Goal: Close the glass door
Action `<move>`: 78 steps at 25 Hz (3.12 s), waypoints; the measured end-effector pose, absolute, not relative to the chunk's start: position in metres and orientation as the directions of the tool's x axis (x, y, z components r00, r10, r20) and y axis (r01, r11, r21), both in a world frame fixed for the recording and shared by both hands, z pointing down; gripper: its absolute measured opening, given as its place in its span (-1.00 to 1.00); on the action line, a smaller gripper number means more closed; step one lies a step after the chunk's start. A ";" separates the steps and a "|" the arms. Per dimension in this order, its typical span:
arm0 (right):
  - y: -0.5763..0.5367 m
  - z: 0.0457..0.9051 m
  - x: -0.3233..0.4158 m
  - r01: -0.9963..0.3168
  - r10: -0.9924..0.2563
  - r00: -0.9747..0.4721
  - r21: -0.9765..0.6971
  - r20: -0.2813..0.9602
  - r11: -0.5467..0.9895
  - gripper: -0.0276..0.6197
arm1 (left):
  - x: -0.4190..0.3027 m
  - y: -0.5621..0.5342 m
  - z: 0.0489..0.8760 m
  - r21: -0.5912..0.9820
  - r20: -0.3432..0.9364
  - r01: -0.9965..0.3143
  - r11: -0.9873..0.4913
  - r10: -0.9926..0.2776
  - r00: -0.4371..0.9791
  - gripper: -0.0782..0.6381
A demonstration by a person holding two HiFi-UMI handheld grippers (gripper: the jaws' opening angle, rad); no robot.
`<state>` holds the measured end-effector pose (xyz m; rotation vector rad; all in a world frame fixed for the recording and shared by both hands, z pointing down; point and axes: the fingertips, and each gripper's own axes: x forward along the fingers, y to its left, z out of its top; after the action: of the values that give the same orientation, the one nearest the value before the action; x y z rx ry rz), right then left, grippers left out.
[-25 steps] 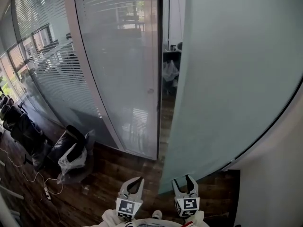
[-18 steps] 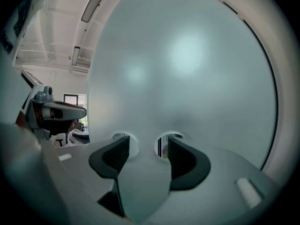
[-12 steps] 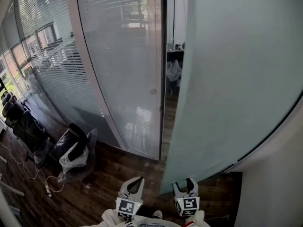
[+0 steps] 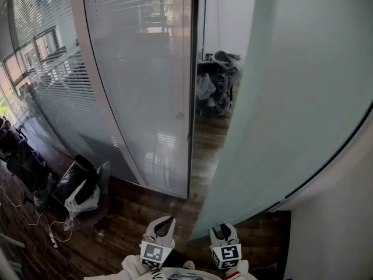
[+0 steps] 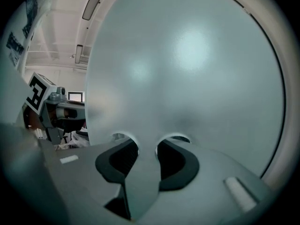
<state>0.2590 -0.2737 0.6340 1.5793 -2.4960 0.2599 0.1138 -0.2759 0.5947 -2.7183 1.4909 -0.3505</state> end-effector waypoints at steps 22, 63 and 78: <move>-0.327 0.636 0.245 -0.934 -0.903 -0.354 -0.043 0.244 0.354 -0.52 | 0.098 -0.337 0.595 -0.102 0.193 -0.836 -0.539 -0.835 0.515 -0.77; -0.478 0.640 0.245 -0.993 -0.952 -0.119 -0.016 0.283 0.120 -0.51 | 0.065 -0.479 0.591 -0.085 0.161 -0.716 -0.693 -0.719 0.676 -0.77; -0.535 0.639 0.247 -0.993 -0.956 -0.114 -0.011 0.270 0.116 -0.51 | 0.064 -0.514 0.593 -0.076 0.156 -0.741 -0.667 -0.742 0.652 -0.77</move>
<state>0.2468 -0.5351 0.6394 1.9480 -2.1912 0.2801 0.0635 -0.5135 0.5931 -2.8496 1.2802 -0.2726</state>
